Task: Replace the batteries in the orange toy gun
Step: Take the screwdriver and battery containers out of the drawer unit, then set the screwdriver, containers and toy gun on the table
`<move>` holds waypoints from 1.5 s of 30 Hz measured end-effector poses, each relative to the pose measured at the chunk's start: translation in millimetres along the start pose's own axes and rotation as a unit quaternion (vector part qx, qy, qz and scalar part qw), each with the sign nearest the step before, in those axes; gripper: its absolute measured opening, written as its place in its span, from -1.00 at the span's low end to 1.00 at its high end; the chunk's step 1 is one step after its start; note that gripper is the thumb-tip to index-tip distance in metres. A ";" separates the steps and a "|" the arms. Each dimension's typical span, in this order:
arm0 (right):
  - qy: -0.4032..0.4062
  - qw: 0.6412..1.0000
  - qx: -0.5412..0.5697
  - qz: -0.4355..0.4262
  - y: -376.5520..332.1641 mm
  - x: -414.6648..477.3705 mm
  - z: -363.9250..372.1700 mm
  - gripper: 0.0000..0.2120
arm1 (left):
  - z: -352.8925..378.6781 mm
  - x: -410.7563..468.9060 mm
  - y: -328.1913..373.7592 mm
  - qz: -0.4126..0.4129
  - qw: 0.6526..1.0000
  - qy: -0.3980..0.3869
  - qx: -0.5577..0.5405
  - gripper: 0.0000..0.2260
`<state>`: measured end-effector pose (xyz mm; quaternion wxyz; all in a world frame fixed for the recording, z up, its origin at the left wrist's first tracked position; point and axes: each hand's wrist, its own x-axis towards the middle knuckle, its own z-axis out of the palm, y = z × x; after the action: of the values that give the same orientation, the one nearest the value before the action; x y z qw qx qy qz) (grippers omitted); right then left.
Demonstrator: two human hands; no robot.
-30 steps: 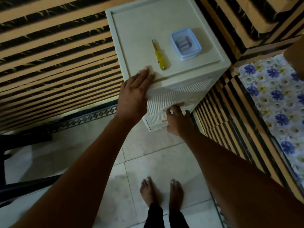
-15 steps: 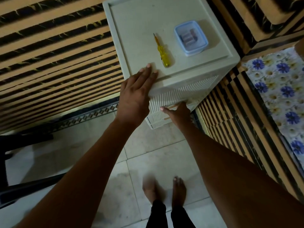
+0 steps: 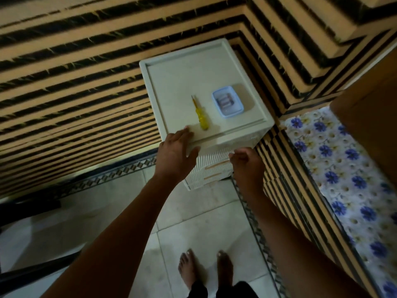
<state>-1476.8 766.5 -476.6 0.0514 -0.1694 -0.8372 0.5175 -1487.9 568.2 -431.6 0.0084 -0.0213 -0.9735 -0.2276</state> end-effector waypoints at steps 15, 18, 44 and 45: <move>-0.083 0.991 -0.104 -0.016 -69.4 134.3 -4.1 -0.72 | -3.3 96.1 54.8 -0.306 0.952 -0.019 0.007 -0.54; -0.112 0.988 -0.090 0.049 -73.5 143.1 -2.6 -0.72 | -6.6 101.8 56.2 -0.343 0.938 -0.027 -0.047 -0.65; -0.400 0.912 0.086 -0.021 -187.7 -191.8 -53.3 -0.83 | -173.7 -278.3 68.5 -0.415 0.797 0.262 -0.353 -0.86; -0.410 0.908 0.085 -0.028 -189.3 -209.2 -55.1 -0.84 | -176.7 -297.8 68.1 -0.425 0.787 0.275 -0.352 -0.86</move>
<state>-1309.8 665.7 -265.4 -0.2677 0.0867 -0.7415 0.6091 -1186.1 539.6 -250.8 0.1698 0.4565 -0.6932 -0.5313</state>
